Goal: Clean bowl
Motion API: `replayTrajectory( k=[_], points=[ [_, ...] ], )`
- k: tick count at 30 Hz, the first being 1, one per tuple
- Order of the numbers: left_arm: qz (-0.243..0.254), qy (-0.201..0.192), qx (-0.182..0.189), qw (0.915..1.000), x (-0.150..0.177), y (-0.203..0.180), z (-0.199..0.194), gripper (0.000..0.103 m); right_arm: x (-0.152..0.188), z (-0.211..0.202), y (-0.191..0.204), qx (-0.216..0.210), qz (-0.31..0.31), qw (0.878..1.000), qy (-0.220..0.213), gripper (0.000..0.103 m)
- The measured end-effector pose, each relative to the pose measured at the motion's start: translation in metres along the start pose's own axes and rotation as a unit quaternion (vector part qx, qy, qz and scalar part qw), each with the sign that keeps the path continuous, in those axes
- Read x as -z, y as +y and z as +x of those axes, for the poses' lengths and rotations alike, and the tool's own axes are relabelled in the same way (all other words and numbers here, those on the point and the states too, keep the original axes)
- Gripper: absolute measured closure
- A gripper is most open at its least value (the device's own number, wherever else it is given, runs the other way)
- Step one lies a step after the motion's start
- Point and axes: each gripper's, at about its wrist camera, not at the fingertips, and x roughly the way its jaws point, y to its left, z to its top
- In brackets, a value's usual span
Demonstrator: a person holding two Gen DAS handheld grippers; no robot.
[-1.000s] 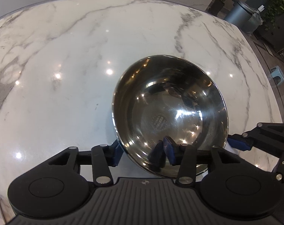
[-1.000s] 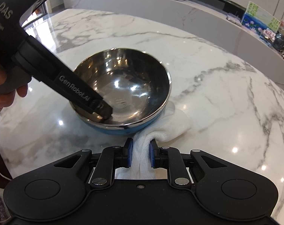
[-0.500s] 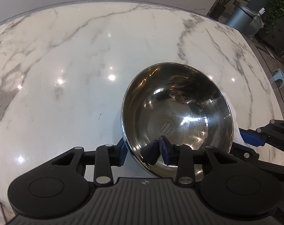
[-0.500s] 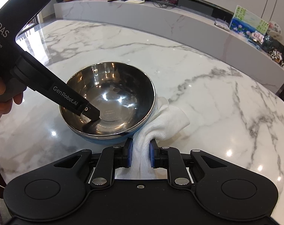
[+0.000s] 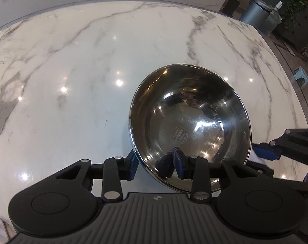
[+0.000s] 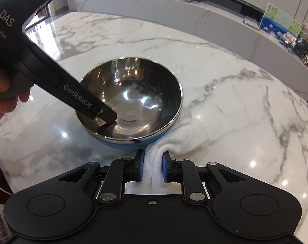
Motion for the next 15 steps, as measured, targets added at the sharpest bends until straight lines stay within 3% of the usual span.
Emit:
replayTrajectory(
  k=[7, 15],
  points=[
    [-0.011, -0.014, -0.003, 0.9998, 0.002, 0.001, -0.002, 0.068, 0.000, 0.003, -0.006, 0.025, 0.022, 0.999, 0.005, 0.087],
    [-0.021, -0.050, -0.005, 0.9985, -0.002, 0.004, -0.013, 0.048, 0.003, 0.004, -0.024, 0.076, 0.071, 0.995, 0.006, 0.087]
  ],
)
